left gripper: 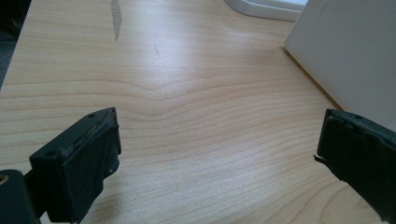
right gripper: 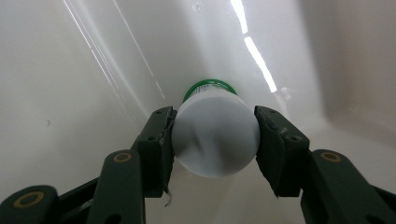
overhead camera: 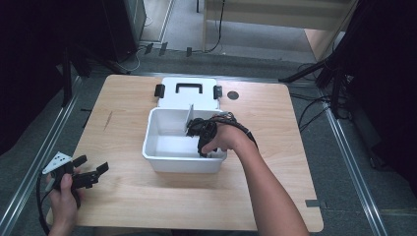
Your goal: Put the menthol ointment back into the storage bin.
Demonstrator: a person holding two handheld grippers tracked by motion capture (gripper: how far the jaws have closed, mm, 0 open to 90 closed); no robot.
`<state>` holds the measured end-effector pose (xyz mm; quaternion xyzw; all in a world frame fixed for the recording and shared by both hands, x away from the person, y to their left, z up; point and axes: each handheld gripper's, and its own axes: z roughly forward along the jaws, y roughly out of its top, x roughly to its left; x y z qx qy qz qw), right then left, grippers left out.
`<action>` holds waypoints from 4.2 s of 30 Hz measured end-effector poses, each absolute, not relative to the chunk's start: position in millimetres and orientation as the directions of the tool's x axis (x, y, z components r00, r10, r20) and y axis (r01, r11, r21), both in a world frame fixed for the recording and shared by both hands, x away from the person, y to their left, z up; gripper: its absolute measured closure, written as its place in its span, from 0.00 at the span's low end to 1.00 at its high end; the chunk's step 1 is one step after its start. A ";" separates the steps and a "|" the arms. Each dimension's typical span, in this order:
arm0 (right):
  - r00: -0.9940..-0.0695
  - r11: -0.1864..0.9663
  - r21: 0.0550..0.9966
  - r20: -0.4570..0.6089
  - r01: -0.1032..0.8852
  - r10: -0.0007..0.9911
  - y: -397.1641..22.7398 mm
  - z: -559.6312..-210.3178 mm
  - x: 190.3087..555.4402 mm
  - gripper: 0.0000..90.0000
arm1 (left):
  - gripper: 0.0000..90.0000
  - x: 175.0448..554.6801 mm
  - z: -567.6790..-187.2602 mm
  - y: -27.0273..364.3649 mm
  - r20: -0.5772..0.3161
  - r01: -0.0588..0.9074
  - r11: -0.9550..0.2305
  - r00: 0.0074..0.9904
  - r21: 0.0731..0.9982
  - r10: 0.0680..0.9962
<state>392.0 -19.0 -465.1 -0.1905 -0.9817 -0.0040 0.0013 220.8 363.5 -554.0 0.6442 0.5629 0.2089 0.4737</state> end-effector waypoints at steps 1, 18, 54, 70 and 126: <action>-0.928 0.928 0.008 0.004 0.372 0.372 -19.1 -465.2 392.0 0.56 | 0.00 220.7 -554.0 363.5 -0.264 0.527 0.083 0.279 0.846 0.923; -0.914 0.910 0.101 0.000 0.403 0.405 -29.5 -426.8 394.2 0.39 | 0.00 221.1 -554.0 363.4 -0.265 0.526 0.084 0.279 0.846 0.923; -0.821 0.803 0.239 -0.034 0.547 0.569 -130.1 -343.8 385.6 0.25 | 0.00 221.1 -553.6 361.9 -0.260 0.535 0.077 0.276 0.841 0.925; -0.751 0.728 0.279 -0.035 0.626 0.659 -204.0 -360.2 377.0 0.27 | 0.00 221.1 -553.7 361.4 -0.255 0.534 0.074 0.273 0.842 0.928; -0.518 0.208 0.819 0.123 0.535 0.846 -343.0 -535.5 276.1 0.24 | 0.00 220.9 -553.7 361.4 -0.257 0.533 0.079 0.268 0.842 0.928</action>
